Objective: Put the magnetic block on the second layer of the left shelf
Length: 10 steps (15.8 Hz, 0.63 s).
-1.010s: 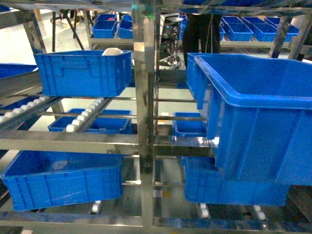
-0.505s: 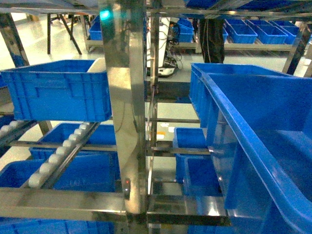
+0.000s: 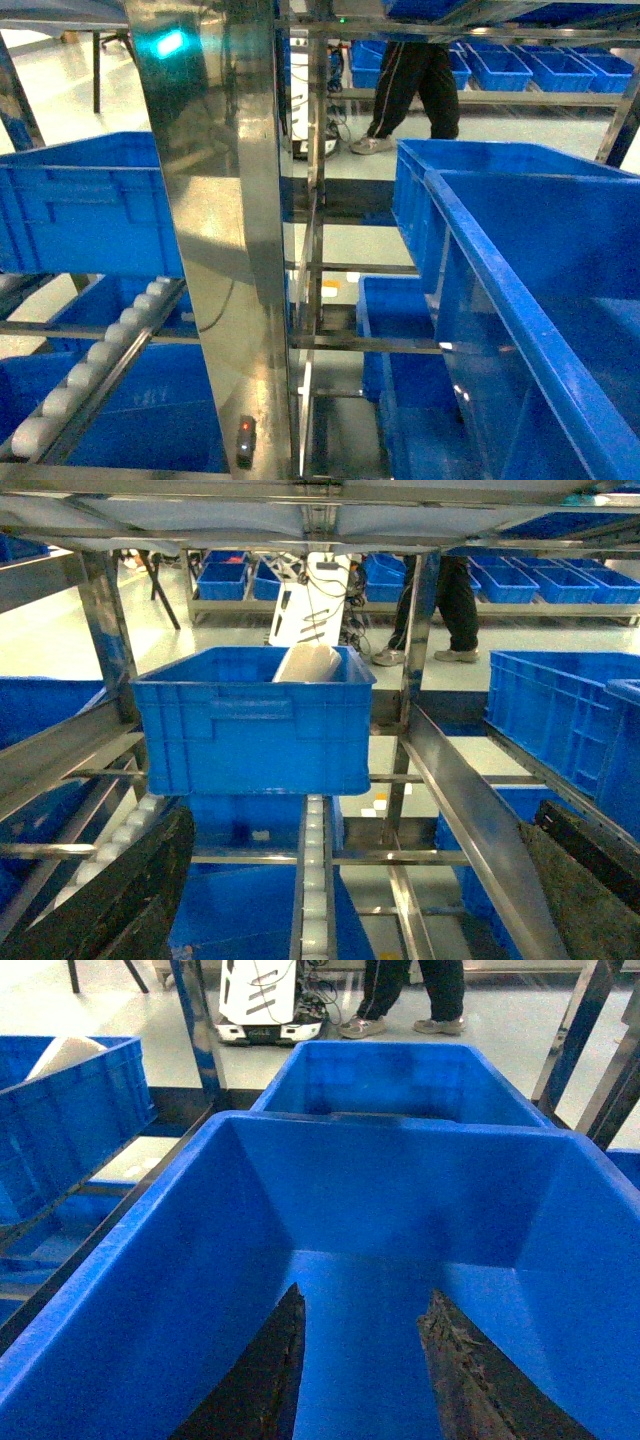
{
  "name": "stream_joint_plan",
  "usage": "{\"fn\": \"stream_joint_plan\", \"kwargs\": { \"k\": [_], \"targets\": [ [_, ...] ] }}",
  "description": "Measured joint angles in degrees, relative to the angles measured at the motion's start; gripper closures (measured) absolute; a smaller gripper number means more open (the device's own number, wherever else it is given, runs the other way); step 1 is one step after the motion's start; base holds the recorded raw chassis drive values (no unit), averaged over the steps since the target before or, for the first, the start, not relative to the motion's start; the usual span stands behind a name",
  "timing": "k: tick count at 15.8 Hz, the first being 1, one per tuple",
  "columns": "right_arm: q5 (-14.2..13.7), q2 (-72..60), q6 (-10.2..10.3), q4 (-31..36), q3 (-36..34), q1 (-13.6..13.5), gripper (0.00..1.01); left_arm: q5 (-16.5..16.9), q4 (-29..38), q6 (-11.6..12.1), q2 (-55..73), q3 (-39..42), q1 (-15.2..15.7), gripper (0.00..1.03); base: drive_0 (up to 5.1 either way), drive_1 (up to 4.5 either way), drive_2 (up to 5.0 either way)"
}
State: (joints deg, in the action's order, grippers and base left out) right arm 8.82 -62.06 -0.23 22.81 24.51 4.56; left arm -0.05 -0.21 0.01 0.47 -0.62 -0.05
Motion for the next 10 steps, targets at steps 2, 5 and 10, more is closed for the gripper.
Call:
{"fn": "stream_joint_plan", "kwargs": {
  "k": [2,5,10],
  "targets": [
    [0.0,0.0,0.0,0.0,0.0,0.0,0.70,0.0,0.0,0.0,0.0,0.0,0.0,0.05,0.0,4.30,-4.3],
    [0.8,-3.2,1.1,-0.5,0.8,0.0,0.70,0.0,0.0,0.0,0.0,0.0,0.0,0.05,0.0,4.30,-4.3],
    [0.5,-24.0,5.1,-2.9,14.6,-4.3,0.70,0.0,0.0,0.0,0.0,0.0,0.0,0.05,0.0,4.30,-4.3]
  ]
}}
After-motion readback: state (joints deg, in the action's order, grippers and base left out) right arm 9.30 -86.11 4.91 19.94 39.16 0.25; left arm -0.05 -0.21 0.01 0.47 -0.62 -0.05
